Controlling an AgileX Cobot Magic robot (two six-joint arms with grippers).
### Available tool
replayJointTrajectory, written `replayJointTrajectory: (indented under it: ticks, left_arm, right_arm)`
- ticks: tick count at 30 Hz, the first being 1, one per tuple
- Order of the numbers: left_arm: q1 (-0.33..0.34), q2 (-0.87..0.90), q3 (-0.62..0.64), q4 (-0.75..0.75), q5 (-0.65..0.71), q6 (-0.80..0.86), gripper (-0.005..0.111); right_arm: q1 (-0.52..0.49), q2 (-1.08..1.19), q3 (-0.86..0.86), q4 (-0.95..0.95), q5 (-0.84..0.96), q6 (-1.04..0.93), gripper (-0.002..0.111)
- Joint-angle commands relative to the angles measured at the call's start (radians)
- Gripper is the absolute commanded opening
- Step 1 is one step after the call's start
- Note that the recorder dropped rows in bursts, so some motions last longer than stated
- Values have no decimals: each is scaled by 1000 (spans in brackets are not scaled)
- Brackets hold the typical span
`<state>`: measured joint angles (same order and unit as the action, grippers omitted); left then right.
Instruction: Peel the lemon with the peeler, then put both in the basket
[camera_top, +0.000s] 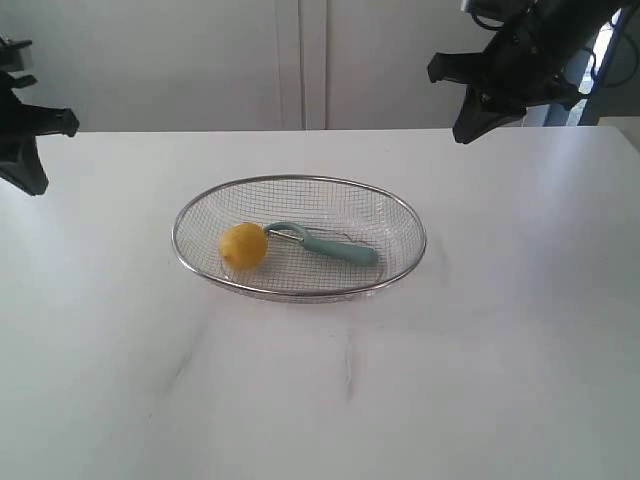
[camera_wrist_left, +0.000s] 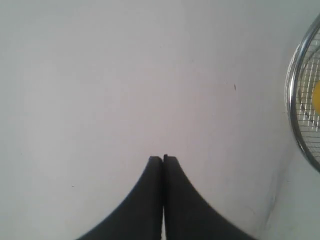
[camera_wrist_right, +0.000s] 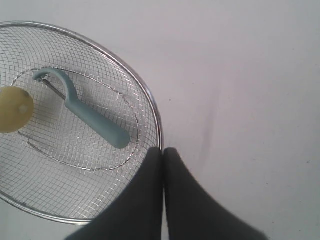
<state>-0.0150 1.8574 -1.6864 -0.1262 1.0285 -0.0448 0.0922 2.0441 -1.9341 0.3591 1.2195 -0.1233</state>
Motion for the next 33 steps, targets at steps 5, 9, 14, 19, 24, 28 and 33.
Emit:
replayJointTrajectory:
  ticks: [5, 9, 14, 19, 24, 28, 33]
  left_arm:
    - [53, -142, 46, -19, -24, -1, 0]
    - [53, -250, 167, 29, -117, -1, 0]
    - [53, -396, 323, 64, -185, -1, 0]
    - [53, -546, 469, 92, -264, -1, 0]
    - [53, -696, 623, 121, -349, -1, 0]
    - [53, -816, 755, 133, -415, -1, 0]
    - [53, -980, 915, 140, -431, -1, 0]
  right_arm:
    - [-5, -12, -8, -1, 2, -3, 0]
    - [-5, -12, -8, -1, 2, -3, 0]
    - [-5, -12, -8, -1, 2, -3, 0]
    - [-5, -12, -8, -1, 2, -3, 0]
    - [-5, -12, -8, -1, 2, -3, 0]
    - [-5, -12, -8, -1, 2, -3, 0]
    - [-5, -12, -8, -1, 2, -3, 0]
